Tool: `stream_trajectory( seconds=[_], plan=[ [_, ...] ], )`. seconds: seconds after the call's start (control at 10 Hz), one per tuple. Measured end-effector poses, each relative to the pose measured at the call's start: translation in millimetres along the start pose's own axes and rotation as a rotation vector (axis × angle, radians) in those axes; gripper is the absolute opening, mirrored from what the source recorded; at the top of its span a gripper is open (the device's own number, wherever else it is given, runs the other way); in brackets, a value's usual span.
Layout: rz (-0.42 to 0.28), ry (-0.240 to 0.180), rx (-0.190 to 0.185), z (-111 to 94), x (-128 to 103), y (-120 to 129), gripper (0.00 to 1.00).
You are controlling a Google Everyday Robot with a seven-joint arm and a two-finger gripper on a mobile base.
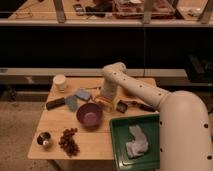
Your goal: Place banana in purple bowl
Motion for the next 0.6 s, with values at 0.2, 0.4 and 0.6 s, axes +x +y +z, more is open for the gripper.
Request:
stream_trajectory(
  seconds=[0.2, 0.4, 0.6],
  plan=[
    [-0.001, -0.025, 0.053, 3.3, 2.0, 2.5, 0.8],
    [-0.004, -0.044, 0.077, 4.6, 3.2, 2.4, 0.8],
    [-0.012, -0.055, 0.087, 7.1, 3.6, 1.1, 0.8]
  ],
)
